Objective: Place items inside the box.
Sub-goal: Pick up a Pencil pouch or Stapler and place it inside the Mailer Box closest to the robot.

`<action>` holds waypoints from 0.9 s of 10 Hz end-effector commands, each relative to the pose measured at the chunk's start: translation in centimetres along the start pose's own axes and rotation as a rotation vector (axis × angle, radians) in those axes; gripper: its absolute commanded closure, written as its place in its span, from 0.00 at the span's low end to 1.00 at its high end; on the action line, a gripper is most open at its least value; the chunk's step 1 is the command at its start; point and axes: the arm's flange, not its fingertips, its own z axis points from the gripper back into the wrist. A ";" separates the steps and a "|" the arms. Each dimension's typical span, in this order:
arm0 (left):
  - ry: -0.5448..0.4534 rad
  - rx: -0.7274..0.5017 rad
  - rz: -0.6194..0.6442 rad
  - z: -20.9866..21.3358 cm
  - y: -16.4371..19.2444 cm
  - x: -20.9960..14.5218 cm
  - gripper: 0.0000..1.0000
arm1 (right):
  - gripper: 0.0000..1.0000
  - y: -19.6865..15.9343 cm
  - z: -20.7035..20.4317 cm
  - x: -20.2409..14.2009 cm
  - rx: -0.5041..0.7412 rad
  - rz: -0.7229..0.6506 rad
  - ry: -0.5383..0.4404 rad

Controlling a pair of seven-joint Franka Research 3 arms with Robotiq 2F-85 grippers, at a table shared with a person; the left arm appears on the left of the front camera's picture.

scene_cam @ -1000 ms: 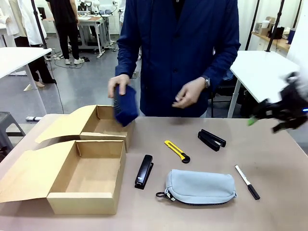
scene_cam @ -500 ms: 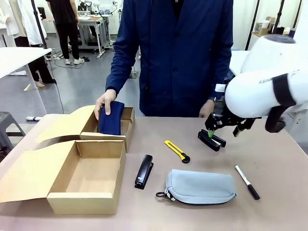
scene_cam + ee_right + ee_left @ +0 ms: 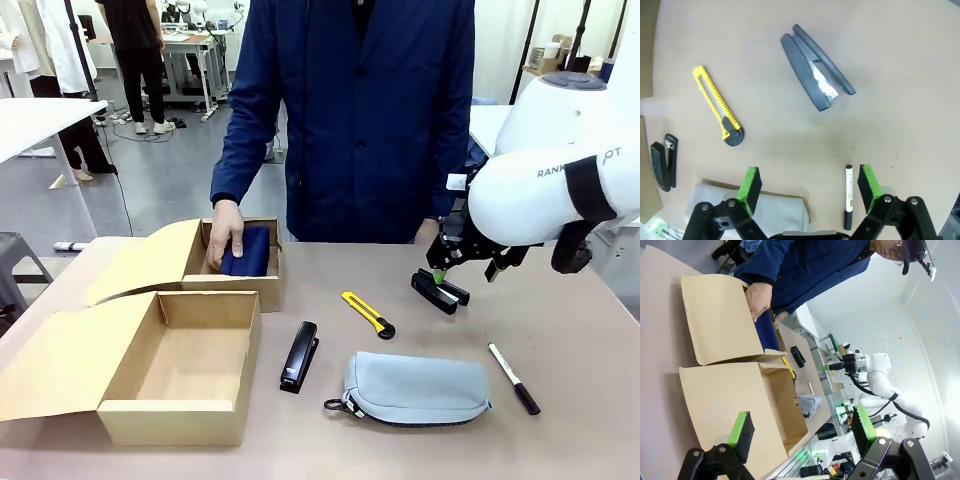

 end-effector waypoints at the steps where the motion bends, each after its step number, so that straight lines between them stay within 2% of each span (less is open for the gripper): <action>1: -0.018 -0.023 -0.026 -0.1 -0.1 0.1 0.00 | 0.00 0.3 -2.2 3.8 -0.108 -0.032 0.030; 3: -0.018 -0.023 -0.026 -0.1 -0.1 0.1 0.00 | 0.00 0.6 -4.8 8.9 -0.164 -0.035 0.061; 4: -0.018 -0.023 -0.026 -0.1 -0.1 0.1 0.00 | 0.00 0.6 -5.7 9.9 -0.139 -0.013 0.090; 7: -0.018 -0.023 -0.026 -0.1 -0.1 0.1 0.00 | 0.00 0.1 -7.6 10.3 -0.092 0.017 0.153; 9: -0.018 -0.023 -0.026 -0.1 -0.1 0.1 0.00 | 0.00 -0.5 -8.0 10.1 -0.075 0.063 0.146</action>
